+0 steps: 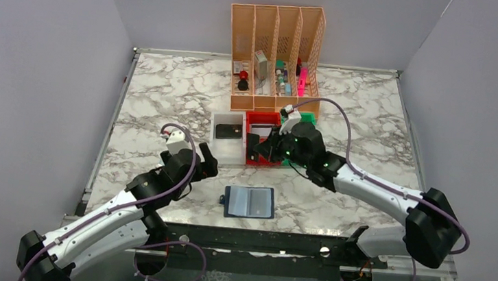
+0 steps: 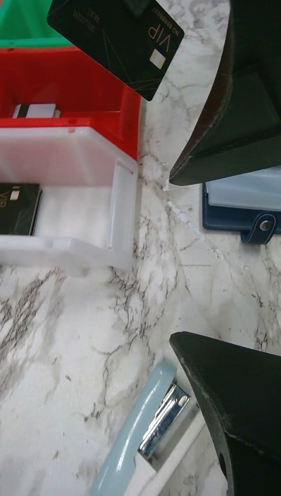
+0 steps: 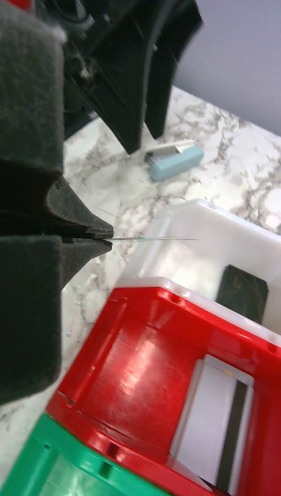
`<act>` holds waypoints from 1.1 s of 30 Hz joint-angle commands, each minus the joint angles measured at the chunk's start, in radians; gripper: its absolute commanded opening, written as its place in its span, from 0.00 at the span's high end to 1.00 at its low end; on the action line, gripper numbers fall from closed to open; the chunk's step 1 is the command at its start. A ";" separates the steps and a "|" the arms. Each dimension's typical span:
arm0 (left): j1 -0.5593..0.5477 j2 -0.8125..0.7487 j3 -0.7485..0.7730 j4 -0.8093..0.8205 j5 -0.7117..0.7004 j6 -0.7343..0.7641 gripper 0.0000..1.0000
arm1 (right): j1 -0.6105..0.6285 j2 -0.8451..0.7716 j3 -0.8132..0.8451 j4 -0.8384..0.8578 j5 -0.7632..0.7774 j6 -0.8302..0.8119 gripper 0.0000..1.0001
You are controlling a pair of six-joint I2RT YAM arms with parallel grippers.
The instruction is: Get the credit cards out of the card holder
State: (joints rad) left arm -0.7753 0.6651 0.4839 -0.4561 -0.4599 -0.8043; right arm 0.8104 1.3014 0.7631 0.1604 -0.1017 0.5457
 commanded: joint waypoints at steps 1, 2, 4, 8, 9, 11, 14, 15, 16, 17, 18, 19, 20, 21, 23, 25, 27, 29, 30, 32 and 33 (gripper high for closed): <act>0.001 -0.010 0.004 -0.101 -0.172 -0.127 0.01 | 0.025 0.105 0.162 -0.104 0.125 -0.144 0.99; 0.001 -0.008 -0.002 -0.114 -0.183 -0.144 0.01 | 0.036 0.140 0.198 -0.116 0.149 -0.167 0.99; 0.001 -0.007 -0.011 -0.129 -0.200 -0.172 0.01 | 0.058 0.191 0.266 -0.132 0.198 -0.217 0.99; 0.001 -0.027 -0.033 -0.136 -0.221 -0.207 0.01 | 0.098 0.303 0.385 -0.150 0.293 -0.311 0.99; 0.001 -0.035 -0.038 -0.135 -0.225 -0.211 0.01 | 0.104 0.329 0.410 -0.155 0.319 -0.342 0.99; 0.001 -0.055 -0.042 -0.139 -0.226 -0.216 0.01 | 0.108 0.372 0.457 -0.162 0.374 -0.399 0.99; 0.001 -0.089 -0.049 -0.144 -0.225 -0.219 0.01 | 0.110 0.425 0.499 -0.145 0.385 -0.479 0.99; 0.001 -0.103 -0.050 -0.147 -0.226 -0.220 0.01 | 0.111 0.443 0.512 -0.140 0.380 -0.499 0.99; 0.001 -0.115 -0.054 -0.147 -0.228 -0.221 0.01 | 0.113 0.462 0.523 -0.137 0.381 -0.521 0.98; 0.001 -0.127 -0.057 -0.148 -0.229 -0.223 0.01 | 0.114 0.483 0.538 -0.135 0.381 -0.541 0.98; 0.001 -0.139 -0.060 -0.147 -0.231 -0.224 0.01 | 0.118 0.503 0.552 -0.138 0.382 -0.562 0.98; 0.001 -0.149 -0.063 -0.148 -0.234 -0.224 0.01 | 0.122 0.527 0.567 -0.141 0.385 -0.586 0.99; 0.001 -0.160 -0.066 -0.148 -0.235 -0.226 0.01 | 0.126 0.550 0.582 -0.142 0.395 -0.605 0.99; 0.000 -0.168 -0.069 -0.147 -0.237 -0.228 0.01 | 0.132 0.570 0.595 -0.144 0.404 -0.631 0.99; 0.001 -0.180 -0.073 -0.147 -0.238 -0.233 0.01 | 0.140 0.611 0.617 -0.138 0.435 -0.666 0.99; 0.001 -0.189 -0.079 -0.147 -0.238 -0.237 0.01 | 0.152 0.645 0.634 -0.128 0.472 -0.710 0.99; 0.001 -0.193 -0.081 -0.147 -0.238 -0.240 0.01 | 0.164 0.674 0.643 -0.099 0.516 -0.766 0.99; 0.000 -0.193 -0.079 -0.145 -0.237 -0.240 0.01 | 0.177 0.705 0.648 -0.063 0.566 -0.824 0.98; 0.001 -0.193 -0.079 -0.146 -0.238 -0.240 0.01 | 0.181 0.718 0.651 -0.046 0.585 -0.849 0.98; 0.001 -0.193 -0.081 -0.146 -0.237 -0.240 0.01 | 0.191 0.745 0.666 -0.038 0.633 -0.882 0.98; 0.001 -0.193 -0.082 -0.146 -0.234 -0.242 0.01 | 0.193 0.756 0.674 -0.036 0.641 -0.892 0.98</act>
State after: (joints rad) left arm -0.7753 0.4824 0.4126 -0.5941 -0.6670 -1.0359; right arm 0.9855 2.0113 1.3834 0.0608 0.4080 -0.2256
